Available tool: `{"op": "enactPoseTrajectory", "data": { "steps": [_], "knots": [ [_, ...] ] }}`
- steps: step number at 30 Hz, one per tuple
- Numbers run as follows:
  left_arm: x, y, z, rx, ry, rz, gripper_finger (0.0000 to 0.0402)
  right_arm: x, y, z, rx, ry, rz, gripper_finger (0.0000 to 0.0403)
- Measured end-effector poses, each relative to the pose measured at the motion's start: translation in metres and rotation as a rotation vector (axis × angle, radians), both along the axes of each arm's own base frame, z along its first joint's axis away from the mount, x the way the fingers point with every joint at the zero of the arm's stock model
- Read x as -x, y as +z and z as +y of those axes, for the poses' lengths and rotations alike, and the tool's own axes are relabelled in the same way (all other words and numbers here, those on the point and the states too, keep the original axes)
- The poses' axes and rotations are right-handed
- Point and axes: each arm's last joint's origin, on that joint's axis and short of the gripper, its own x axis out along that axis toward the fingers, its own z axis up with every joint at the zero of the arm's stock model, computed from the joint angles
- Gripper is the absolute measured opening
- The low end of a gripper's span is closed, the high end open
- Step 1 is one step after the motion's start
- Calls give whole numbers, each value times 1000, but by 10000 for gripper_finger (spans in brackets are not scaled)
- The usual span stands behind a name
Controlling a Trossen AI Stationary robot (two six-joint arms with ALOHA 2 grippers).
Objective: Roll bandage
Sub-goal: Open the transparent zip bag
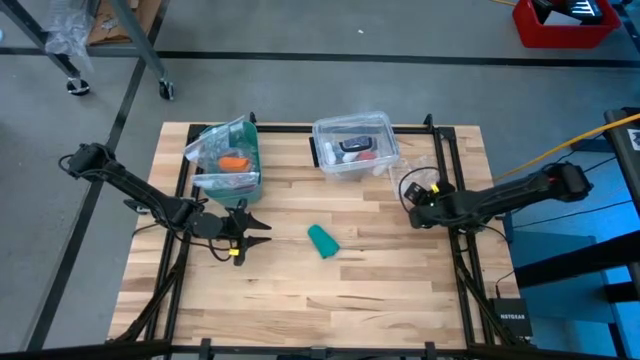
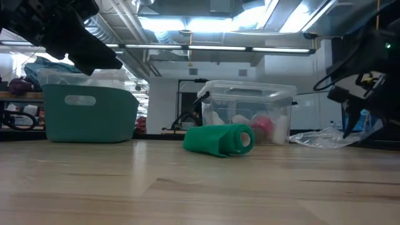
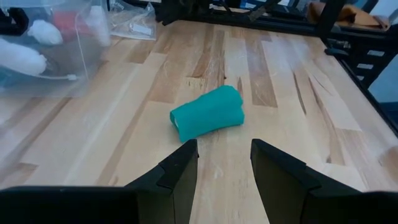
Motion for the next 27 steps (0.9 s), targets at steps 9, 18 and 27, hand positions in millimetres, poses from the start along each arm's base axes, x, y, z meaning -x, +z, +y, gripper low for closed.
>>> {"op": "enactPoseTrajectory", "data": {
  "steps": [9,18,27],
  "knots": [
    [0,0,0,-6,-2,0,141,-9,-12,-11,-15,-99,70,133],
    [0,0,0,-4,-1,0,141,-13,-14,-14,63,-127,41,133],
    [0,0,0,-9,-3,1,141,-14,-13,-16,108,-186,-22,133]
  ]
}}
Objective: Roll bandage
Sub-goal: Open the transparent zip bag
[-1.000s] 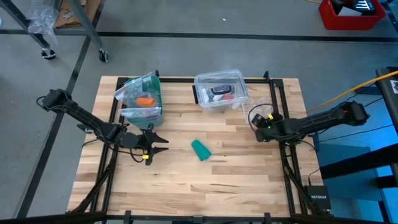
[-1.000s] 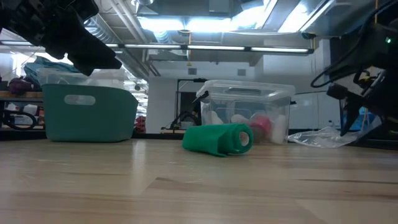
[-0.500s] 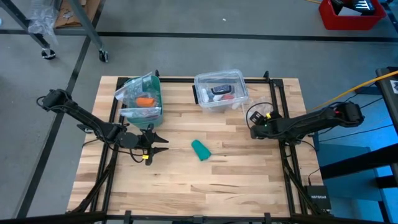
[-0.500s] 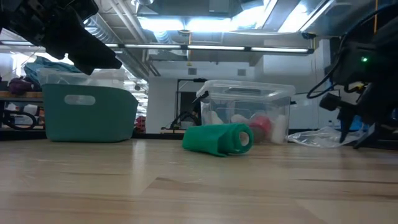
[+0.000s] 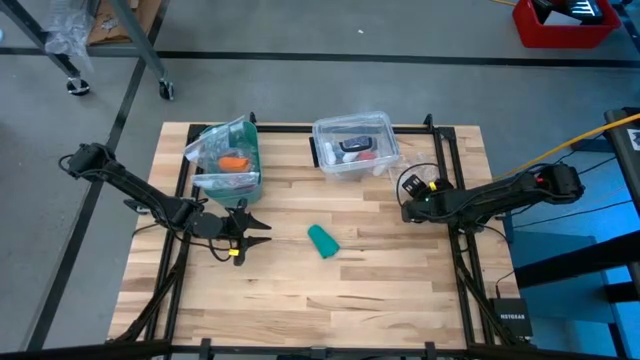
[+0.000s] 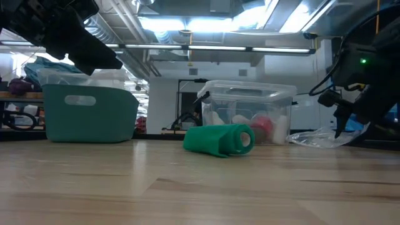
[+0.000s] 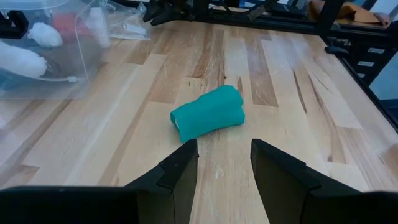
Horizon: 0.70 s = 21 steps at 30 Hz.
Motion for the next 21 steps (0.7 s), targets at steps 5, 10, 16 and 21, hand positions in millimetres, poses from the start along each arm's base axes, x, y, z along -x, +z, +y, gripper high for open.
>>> {"op": "enactPoseTrajectory", "data": {
  "steps": [5,10,16,21],
  "knots": [
    [0,0,0,-2,-1,0,141,0,0,0,11,-3,2,133],
    [0,0,0,-4,-1,0,141,1,-7,-6,-2,-51,-21,133],
    [0,0,0,2,0,0,141,-3,-13,-12,56,-88,-39,133],
    [0,0,0,-13,-5,1,141,-4,-12,-21,85,-159,-80,133]
  ]
}}
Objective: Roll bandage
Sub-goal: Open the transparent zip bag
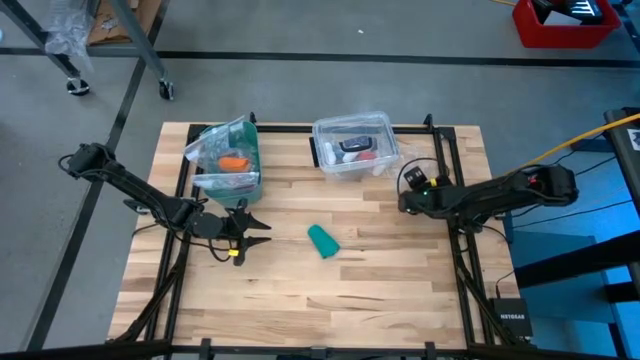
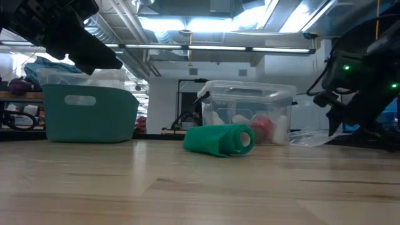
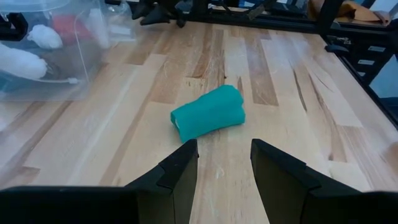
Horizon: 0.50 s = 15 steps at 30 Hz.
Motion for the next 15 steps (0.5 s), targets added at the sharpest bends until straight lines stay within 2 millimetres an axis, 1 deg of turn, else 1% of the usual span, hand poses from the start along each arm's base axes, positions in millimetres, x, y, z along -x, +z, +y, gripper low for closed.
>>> {"op": "enactPoseTrajectory", "data": {
  "steps": [6,11,15],
  "knots": [
    [0,0,0,-9,-3,0,141,2,-1,-9,-11,-20,44,133],
    [0,0,0,-8,-3,0,141,3,-1,-12,-26,-19,55,133],
    [0,0,0,-7,-3,0,141,1,0,-13,8,1,66,133]
  ]
}}
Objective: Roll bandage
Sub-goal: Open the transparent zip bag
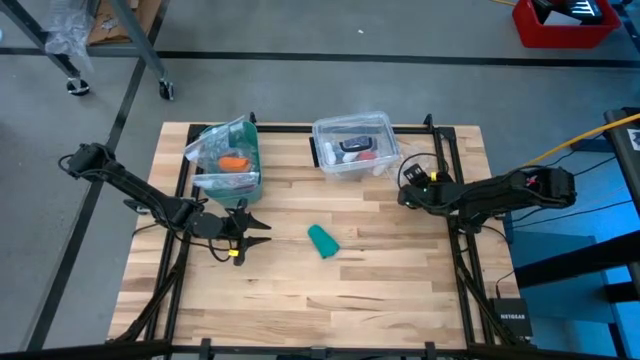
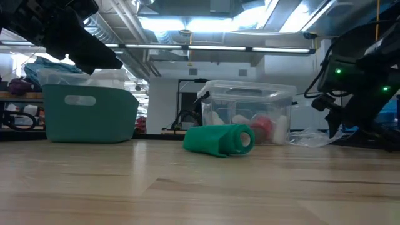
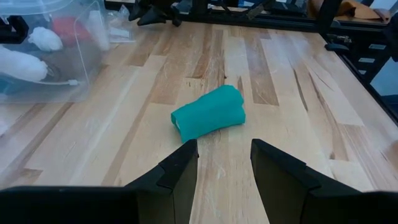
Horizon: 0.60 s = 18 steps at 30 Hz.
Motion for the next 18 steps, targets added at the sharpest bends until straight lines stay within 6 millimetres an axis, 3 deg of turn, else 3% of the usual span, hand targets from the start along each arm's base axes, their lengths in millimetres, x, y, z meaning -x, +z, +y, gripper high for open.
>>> {"op": "enactPoseTrajectory", "data": {
  "steps": [10,18],
  "knots": [
    [0,0,0,0,0,0,141,-9,4,-3,50,11,-86,133],
    [0,0,0,0,0,0,141,-9,2,-6,-10,11,-85,133]
  ]
}}
